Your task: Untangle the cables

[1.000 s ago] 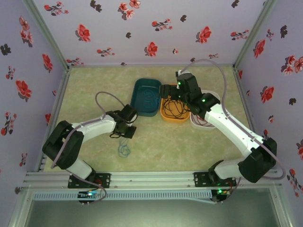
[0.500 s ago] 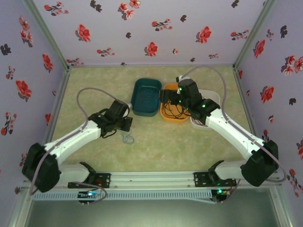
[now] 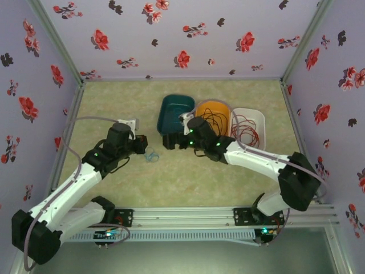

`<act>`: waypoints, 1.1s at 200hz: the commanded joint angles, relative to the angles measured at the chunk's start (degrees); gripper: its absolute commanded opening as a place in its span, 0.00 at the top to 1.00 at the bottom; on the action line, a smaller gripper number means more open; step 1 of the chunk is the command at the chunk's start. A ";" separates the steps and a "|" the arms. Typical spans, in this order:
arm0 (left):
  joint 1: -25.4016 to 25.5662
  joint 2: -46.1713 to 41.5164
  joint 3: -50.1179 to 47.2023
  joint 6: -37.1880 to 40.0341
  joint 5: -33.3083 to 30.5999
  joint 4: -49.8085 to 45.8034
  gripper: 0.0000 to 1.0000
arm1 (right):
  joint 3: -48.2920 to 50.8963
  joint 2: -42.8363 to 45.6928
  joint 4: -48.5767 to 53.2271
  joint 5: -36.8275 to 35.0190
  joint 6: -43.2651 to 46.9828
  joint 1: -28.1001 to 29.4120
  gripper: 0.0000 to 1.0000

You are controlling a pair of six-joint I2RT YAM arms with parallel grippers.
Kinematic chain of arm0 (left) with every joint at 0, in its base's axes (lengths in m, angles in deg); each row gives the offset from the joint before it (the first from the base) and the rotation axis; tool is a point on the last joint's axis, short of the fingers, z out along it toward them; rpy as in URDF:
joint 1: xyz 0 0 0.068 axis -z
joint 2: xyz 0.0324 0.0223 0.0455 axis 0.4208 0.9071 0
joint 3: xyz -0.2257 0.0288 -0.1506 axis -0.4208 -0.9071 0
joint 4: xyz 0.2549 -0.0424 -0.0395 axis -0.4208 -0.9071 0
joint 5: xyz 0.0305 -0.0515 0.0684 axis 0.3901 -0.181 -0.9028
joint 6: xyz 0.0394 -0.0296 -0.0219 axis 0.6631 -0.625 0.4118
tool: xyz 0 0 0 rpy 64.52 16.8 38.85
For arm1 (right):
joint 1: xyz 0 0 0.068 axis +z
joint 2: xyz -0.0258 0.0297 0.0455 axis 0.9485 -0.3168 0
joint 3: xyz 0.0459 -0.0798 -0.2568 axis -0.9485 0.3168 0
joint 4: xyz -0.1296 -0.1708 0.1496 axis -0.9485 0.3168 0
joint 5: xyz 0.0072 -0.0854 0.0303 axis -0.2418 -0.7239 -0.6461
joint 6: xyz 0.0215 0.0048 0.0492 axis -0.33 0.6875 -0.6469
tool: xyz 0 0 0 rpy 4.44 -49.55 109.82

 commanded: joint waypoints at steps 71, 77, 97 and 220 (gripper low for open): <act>-1.20 -2.67 0.63 -2.89 4.96 2.38 1.00 | -3.44 -11.55 -10.68 2.97 2.40 4.07 0.18; -1.25 -2.90 0.57 -2.96 4.92 2.42 1.00 | -3.63 -12.19 -11.02 3.28 2.32 4.10 0.20; -1.26 -3.35 0.84 -3.05 5.15 2.42 1.00 | -4.02 -13.63 -11.96 3.85 1.88 4.13 0.24; -1.31 -6.76 3.52 1.27 15.00 3.94 1.00 | -7.73 -18.03 -4.77 -8.18 -2.04 3.55 0.60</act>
